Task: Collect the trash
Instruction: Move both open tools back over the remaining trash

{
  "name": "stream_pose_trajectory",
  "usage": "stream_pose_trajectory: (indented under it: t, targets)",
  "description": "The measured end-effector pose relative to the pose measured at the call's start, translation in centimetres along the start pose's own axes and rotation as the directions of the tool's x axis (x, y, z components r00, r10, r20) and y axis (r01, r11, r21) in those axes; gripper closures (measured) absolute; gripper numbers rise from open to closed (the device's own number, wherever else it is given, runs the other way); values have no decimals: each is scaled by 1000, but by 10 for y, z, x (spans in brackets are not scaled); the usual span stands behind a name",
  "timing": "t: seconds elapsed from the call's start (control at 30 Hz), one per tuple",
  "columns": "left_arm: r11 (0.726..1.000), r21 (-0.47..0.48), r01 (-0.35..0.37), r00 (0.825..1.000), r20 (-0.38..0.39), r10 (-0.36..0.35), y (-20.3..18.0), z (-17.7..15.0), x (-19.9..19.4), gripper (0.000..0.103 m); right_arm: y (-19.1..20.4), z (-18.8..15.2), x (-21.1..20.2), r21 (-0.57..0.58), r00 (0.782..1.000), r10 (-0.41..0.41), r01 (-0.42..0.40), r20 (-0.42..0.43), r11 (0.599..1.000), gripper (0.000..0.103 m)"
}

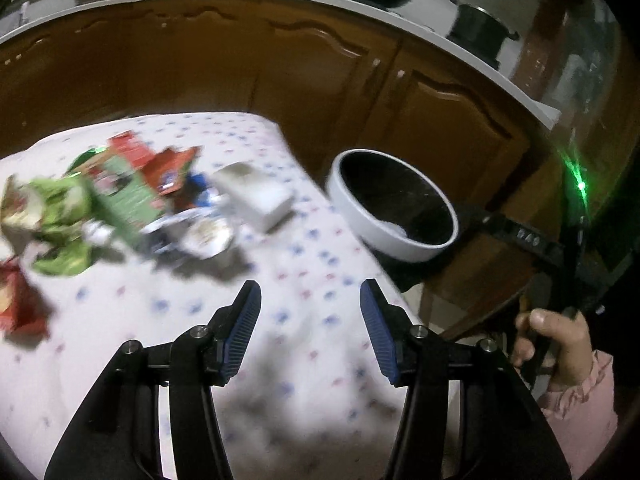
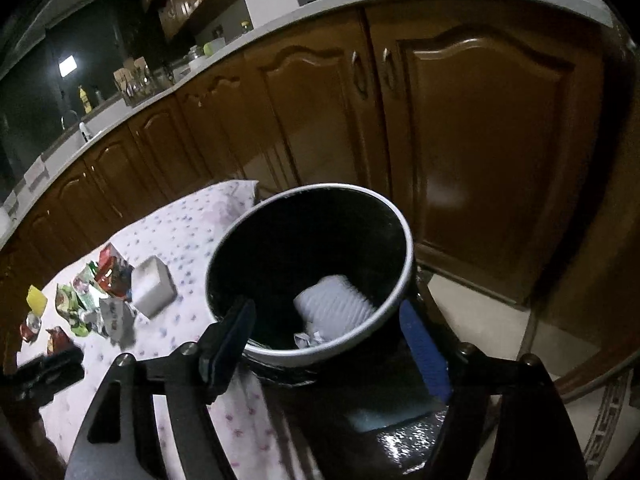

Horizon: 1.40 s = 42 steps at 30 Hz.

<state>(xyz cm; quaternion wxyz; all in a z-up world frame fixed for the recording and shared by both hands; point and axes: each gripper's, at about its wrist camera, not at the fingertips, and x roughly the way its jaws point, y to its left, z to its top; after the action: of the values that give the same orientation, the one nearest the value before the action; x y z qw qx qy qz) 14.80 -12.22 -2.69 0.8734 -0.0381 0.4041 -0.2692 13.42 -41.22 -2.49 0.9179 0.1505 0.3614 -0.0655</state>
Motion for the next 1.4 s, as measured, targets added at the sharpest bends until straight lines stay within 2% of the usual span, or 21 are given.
stream_pose_trajectory:
  t: [0.3, 0.53, 0.73, 0.87, 1.07, 1.13, 1.2, 1.4]
  targets:
    - [989, -89, -121, 991, 48, 126, 58, -30, -45, 51, 57, -20, -11, -20, 989, 147, -147, 10, 989, 26]
    - [967, -166, -193, 976, 69, 207, 100, -44, -70, 51, 114, -47, -2, -53, 965, 260, -262, -46, 964, 26]
    - [938, -240, -251, 954, 104, 282, 137, -45, -91, 51, 158, -62, 7, -88, 940, 328, -336, -90, 938, 27]
    - [919, -284, -274, 942, 111, 316, 163, -43, -98, 51, 176, -63, 14, -104, 932, 348, -358, -97, 928, 27]
    - [914, -290, -284, 946, 74, 317, 184, -35, -83, 51, 190, -61, 34, -97, 926, 359, -371, -122, 924, 27]
    - [916, -284, -284, 947, 66, 314, 189, -31, -76, 46, 193, -59, 40, -94, 924, 360, -372, -128, 923, 27]
    - [912, -278, -301, 942, 63, 330, 194, -27, -72, 37, 195, -56, 48, -86, 922, 362, -375, -136, 923, 27]
    - [911, -291, -292, 947, 43, 318, 212, -17, -54, 36, 201, -50, 72, -63, 918, 363, -376, -159, 924, 31]
